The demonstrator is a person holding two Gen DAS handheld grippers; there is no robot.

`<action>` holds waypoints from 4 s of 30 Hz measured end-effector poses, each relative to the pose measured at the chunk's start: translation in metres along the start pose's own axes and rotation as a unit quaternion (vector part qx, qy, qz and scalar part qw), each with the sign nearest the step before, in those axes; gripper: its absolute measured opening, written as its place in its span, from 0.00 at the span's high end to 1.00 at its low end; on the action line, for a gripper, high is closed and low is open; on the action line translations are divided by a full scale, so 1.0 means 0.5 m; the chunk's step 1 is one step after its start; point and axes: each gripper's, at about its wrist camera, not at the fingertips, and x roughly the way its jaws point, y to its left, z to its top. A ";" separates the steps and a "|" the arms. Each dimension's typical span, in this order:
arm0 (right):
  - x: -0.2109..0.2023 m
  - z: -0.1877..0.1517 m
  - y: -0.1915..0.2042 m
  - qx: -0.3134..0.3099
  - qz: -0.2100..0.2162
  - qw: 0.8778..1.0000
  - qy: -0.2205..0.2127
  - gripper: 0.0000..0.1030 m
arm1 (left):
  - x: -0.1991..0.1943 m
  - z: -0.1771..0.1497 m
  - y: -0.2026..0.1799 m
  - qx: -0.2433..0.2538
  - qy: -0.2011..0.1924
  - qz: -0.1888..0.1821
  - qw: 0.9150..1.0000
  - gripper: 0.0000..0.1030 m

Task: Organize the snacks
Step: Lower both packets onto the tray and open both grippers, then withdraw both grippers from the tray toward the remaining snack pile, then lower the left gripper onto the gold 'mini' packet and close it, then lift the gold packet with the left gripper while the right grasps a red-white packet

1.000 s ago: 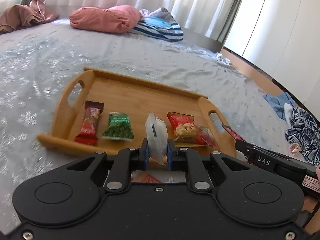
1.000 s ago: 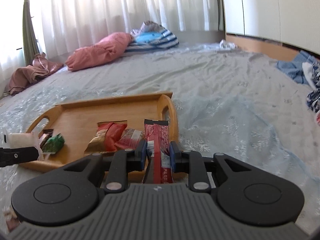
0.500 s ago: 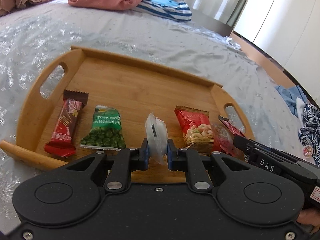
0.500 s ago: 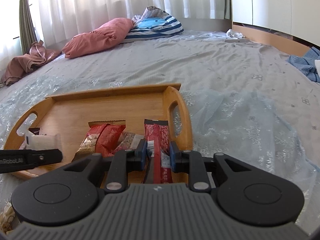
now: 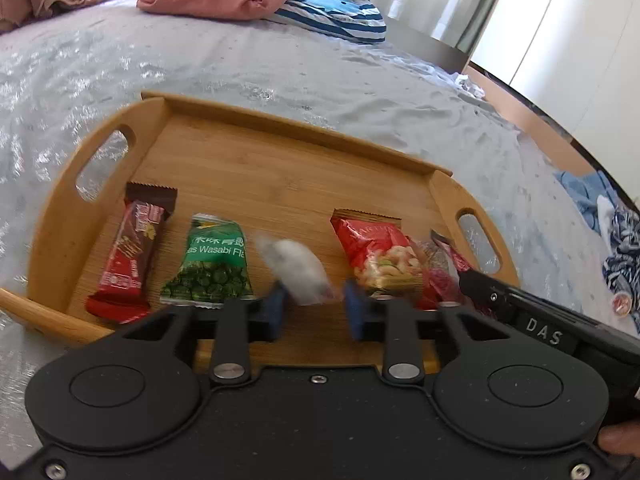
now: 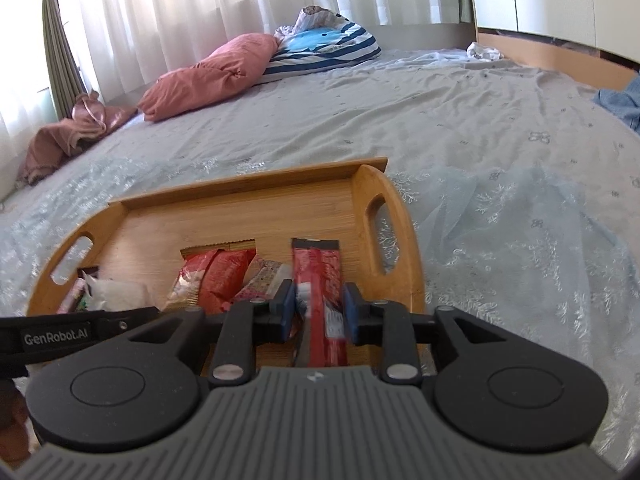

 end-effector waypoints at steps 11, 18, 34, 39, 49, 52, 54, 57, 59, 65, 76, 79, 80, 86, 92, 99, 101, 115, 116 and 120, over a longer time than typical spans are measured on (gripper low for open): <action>-0.072 -0.020 -0.013 -0.008 0.035 0.999 -0.024 0.31 | -0.109 -0.036 0.009 0.000 -0.032 -0.022 0.999 0.06; -0.150 -0.058 -0.012 -0.045 0.049 0.997 -0.045 0.15 | -0.213 -0.077 0.011 0.040 -0.077 -0.010 0.996 0.02; -0.242 -0.183 0.006 -0.108 0.046 0.991 -0.065 0.00 | -0.314 -0.228 0.025 0.085 -0.095 0.027 0.991 0.00; -0.238 -0.218 0.008 -0.112 0.036 0.991 -0.059 0.00 | -0.303 -0.266 0.030 0.091 -0.082 0.011 0.992 0.00; -0.220 -0.256 0.002 -0.102 0.020 0.994 -0.042 0.00 | -0.283 -0.303 0.026 0.107 -0.079 0.024 0.991 0.00; -0.216 -0.261 0.003 -0.104 0.018 0.993 -0.044 0.00 | -0.285 -0.311 0.029 0.102 -0.084 0.019 0.991 0.01; -0.214 -0.268 0.006 -0.113 0.015 0.992 -0.051 0.00 | -0.290 -0.316 0.031 0.100 -0.085 0.016 0.991 0.02; -0.210 -0.276 0.016 -0.139 0.012 0.989 -0.055 0.00 | -0.300 -0.322 0.031 0.099 -0.086 0.006 0.991 0.07; -0.209 -0.276 0.019 -0.145 0.013 0.988 -0.053 0.00 | -0.308 -0.324 0.031 0.100 -0.083 -0.006 0.991 0.13; -0.207 -0.275 0.015 -0.142 0.020 0.988 -0.051 0.00 | -0.328 -0.325 0.025 0.108 -0.077 -0.040 0.990 0.26; -0.206 -0.275 0.016 -0.143 0.021 0.988 -0.051 0.00 | -0.274 -0.280 0.012 0.123 -0.076 -0.011 0.989 0.42; -0.206 -0.275 0.016 -0.143 0.022 0.988 -0.050 0.00 | -0.253 -0.272 0.004 0.133 -0.070 -0.006 0.989 0.44; -0.207 -0.275 0.016 -0.143 0.022 0.988 -0.050 0.00 | -0.248 -0.270 0.002 0.135 -0.066 -0.004 0.989 0.47; -0.207 -0.275 0.016 -0.143 0.022 0.988 -0.051 0.00 | -0.227 -0.269 -0.003 0.136 -0.053 0.007 0.989 0.49; -0.207 -0.275 0.016 -0.144 0.023 0.988 -0.050 0.00 | -0.220 -0.262 -0.012 0.144 -0.038 -0.009 0.989 0.59; -0.206 -0.275 0.016 -0.144 0.024 0.988 -0.049 0.00 | -0.225 -0.260 -0.027 0.140 -0.031 -0.027 0.989 0.65; -0.206 -0.275 0.016 -0.144 0.024 0.988 -0.049 0.00 | -0.229 -0.261 -0.032 0.140 -0.032 -0.028 0.989 0.65; -0.240 -0.277 0.027 -0.162 0.007 0.985 -0.065 0.00 | -0.228 -0.274 -0.037 0.135 -0.021 -0.020 0.990 0.66; -0.241 -0.277 0.029 -0.166 0.005 0.984 -0.062 0.00 | -0.227 -0.276 -0.039 0.137 -0.023 -0.019 0.990 0.65; -0.247 -0.274 0.036 -0.178 0.010 0.983 -0.051 0.01 | -0.228 -0.278 -0.045 0.141 -0.026 -0.017 0.990 0.67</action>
